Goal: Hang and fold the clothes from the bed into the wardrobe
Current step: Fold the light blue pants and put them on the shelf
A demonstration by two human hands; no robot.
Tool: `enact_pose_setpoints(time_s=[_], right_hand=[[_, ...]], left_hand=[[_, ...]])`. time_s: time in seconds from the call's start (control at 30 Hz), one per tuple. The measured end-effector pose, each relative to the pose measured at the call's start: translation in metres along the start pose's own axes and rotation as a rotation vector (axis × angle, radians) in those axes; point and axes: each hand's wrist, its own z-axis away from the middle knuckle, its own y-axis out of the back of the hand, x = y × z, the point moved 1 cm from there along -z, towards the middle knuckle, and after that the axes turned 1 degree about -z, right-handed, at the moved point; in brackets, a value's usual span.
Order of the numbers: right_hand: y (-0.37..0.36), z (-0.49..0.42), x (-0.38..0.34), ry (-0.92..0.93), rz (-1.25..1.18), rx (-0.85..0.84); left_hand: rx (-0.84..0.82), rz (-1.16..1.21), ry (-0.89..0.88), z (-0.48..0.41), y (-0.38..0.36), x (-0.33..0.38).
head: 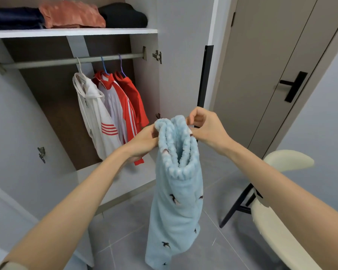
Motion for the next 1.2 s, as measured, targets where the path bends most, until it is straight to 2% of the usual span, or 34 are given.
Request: enact_pose_setpoints(time_s=[0.1, 0.23, 0.33, 0.47, 0.6, 0.67, 0.77, 0.9, 1.0, 1.1, 1.2], right_hand=[[0.01, 0.002, 0.001, -0.005, 0.094, -0.027], [0.023, 0.006, 0.002, 0.01, 0.24, -0.006], [0.028, 0.018, 0.002, 0.035, 0.354, -0.112], [0.03, 0.038, 0.012, -0.095, 0.623, -0.371], [0.037, 0.043, 0.02, -0.334, 0.869, -0.529], [0.034, 0.046, 0.028, -0.36, 0.964, -0.557], [0.025, 0.048, 0.039, -0.329, 1.029, -0.449], [0.045, 0.04, 0.033, -0.198, 1.113, -0.109], [0.06, 0.037, 0.027, -0.045, 1.066, 0.118], [0.061, 0.038, 0.026, -0.059, 0.884, 0.176], [0.066, 0.042, 0.027, -0.157, 0.687, 0.159]], left_hand=[[0.028, 0.023, -0.024, -0.004, -0.008, -0.004], [0.244, 0.04, -0.104, -0.01, -0.011, -0.018], [0.363, 0.026, -0.067, -0.012, -0.007, -0.033], [0.353, 0.004, -0.07, -0.016, -0.007, -0.039], [0.321, 0.015, -0.09, -0.019, -0.011, -0.035], [0.285, 0.015, -0.105, -0.02, -0.014, -0.032], [0.214, -0.039, -0.126, -0.023, -0.017, -0.025], [0.216, -0.204, -0.169, -0.02, -0.003, -0.023], [0.164, -0.377, -0.19, -0.018, 0.004, -0.022], [0.15, -0.351, -0.158, -0.021, 0.003, -0.014], [0.089, -0.158, -0.037, -0.02, -0.003, -0.014]])
